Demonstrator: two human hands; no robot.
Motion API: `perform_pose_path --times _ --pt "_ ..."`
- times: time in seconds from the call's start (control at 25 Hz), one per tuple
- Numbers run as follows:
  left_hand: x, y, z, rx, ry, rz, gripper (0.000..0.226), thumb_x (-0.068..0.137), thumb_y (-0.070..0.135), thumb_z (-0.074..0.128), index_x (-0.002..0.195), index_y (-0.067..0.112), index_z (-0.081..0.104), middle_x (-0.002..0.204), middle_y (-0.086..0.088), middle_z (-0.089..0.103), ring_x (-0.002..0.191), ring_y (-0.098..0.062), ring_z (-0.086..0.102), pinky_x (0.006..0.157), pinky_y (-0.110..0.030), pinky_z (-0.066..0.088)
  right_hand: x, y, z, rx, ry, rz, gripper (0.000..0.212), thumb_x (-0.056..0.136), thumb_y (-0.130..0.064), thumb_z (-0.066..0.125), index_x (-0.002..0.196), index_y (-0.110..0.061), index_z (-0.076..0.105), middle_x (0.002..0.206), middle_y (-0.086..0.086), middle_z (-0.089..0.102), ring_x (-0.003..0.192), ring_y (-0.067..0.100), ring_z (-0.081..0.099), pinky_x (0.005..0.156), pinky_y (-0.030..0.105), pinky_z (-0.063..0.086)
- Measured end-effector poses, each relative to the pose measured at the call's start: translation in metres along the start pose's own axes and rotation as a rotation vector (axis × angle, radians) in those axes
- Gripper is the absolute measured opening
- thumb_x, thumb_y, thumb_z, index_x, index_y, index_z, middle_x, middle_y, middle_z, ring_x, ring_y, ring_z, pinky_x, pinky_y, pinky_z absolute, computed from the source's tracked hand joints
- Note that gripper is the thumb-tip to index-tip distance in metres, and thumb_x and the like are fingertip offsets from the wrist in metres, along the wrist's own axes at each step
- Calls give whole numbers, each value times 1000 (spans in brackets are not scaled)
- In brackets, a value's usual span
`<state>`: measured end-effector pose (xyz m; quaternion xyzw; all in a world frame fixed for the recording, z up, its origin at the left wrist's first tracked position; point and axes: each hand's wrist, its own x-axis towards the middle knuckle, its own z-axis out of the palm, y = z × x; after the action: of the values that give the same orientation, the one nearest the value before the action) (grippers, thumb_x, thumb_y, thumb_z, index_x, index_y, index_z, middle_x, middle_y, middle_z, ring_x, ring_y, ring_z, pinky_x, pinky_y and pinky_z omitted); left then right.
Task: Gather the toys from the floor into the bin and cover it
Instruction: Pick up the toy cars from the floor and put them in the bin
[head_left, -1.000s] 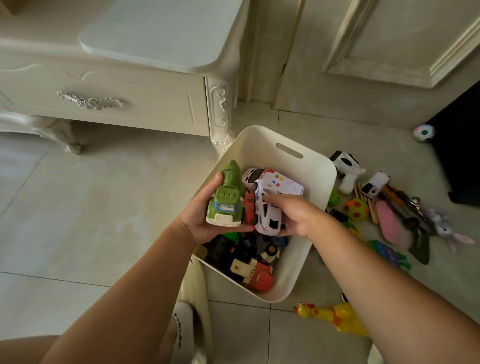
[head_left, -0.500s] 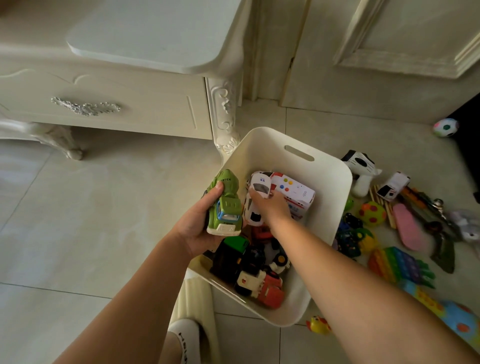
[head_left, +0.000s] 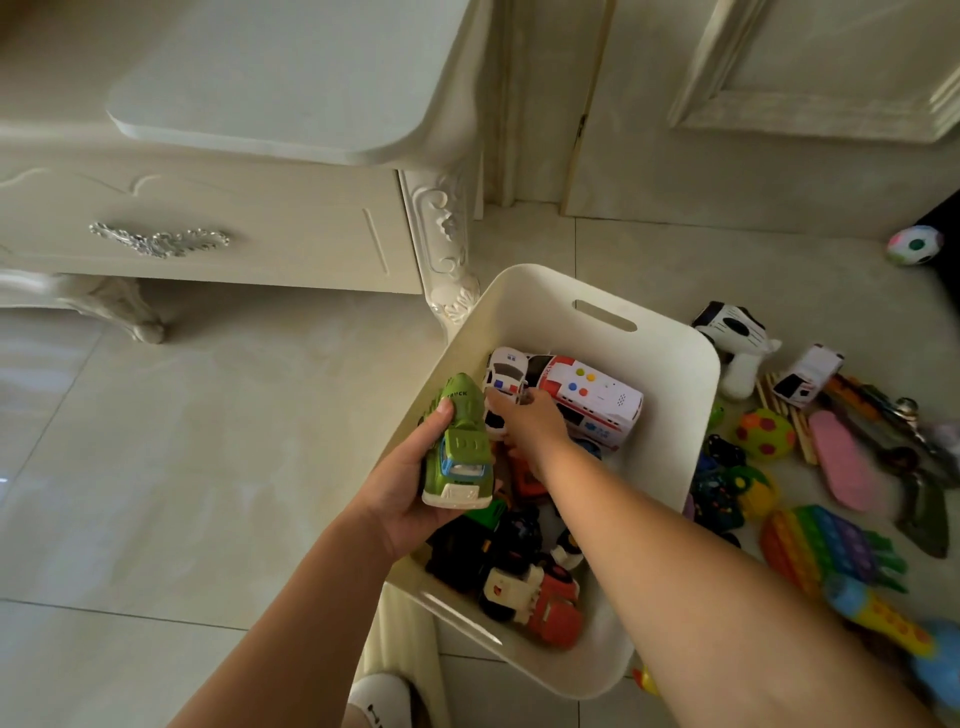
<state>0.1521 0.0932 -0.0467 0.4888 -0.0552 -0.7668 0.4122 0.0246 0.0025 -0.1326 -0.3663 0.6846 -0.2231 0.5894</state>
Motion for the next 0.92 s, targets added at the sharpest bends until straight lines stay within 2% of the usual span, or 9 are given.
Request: perform_pose_path --times 0.12,0.24,0.32,0.4,0.48,0.6,0.72,0.8,0.92 --pt "4 2 -2 0 1 4 37 76 45 62 83 14 80 83 -10 72 72 -23 69 98 -46 44 8 -3 10 81 130 -32 32 90 -20 60 120 -12 55 109 3 64 98 19 61 78 30 50" --pt "12 6 -3 -17 27 5 37 75 47 64 80 15 81 88 -10 72 81 -25 66 98 -45 44 8 1 14 28 139 -107 36 92 -11 56 127 -18 50 118 6 63 102 19 60 85 32 51" --pt "15 6 -1 -20 38 -12 38 74 48 66 82 15 80 91 -11 71 86 -26 65 99 -45 44 12 1 7 29 56 -137 49 88 -14 64 133 -19 45 123 6 64 111 21 61 96 38 51" --pt "17 4 -1 -31 47 -20 39 72 48 67 86 13 79 94 -11 71 87 -26 65 99 -45 44 14 0 3 153 -123 -80 74 81 -17 74 143 -20 34 129 4 60 119 21 58 101 40 49" --pt "14 2 -1 -36 56 -27 42 73 47 67 94 12 77 98 -13 69 86 -26 65 95 -44 46 12 -1 7 34 -154 -144 83 81 -19 74 148 -22 25 132 5 56 120 21 56 99 35 48" --pt "12 1 -2 -62 24 -20 49 76 47 65 108 11 70 107 -14 66 90 -25 63 88 -39 51 14 0 13 -205 91 -304 57 88 -18 63 139 -22 38 121 7 61 106 20 62 78 24 48" --pt "16 2 -4 -75 19 -37 53 74 47 65 112 11 68 103 -12 67 87 -24 64 78 -36 57 28 4 5 -425 24 -251 34 94 -16 52 128 -17 51 119 11 61 104 24 61 75 25 41" --pt "21 2 -3 -52 38 -50 53 72 48 65 110 12 68 99 -11 68 84 -23 65 76 -35 58 30 2 -2 -433 39 -220 32 96 -17 48 127 -17 55 122 13 60 106 26 60 77 25 41" --pt "28 1 3 -30 65 -56 52 75 49 65 112 12 67 100 -9 72 86 -23 69 83 -40 56 7 -17 -13 -268 192 -198 29 98 -27 46 121 -15 61 120 7 63 95 19 58 74 27 41"
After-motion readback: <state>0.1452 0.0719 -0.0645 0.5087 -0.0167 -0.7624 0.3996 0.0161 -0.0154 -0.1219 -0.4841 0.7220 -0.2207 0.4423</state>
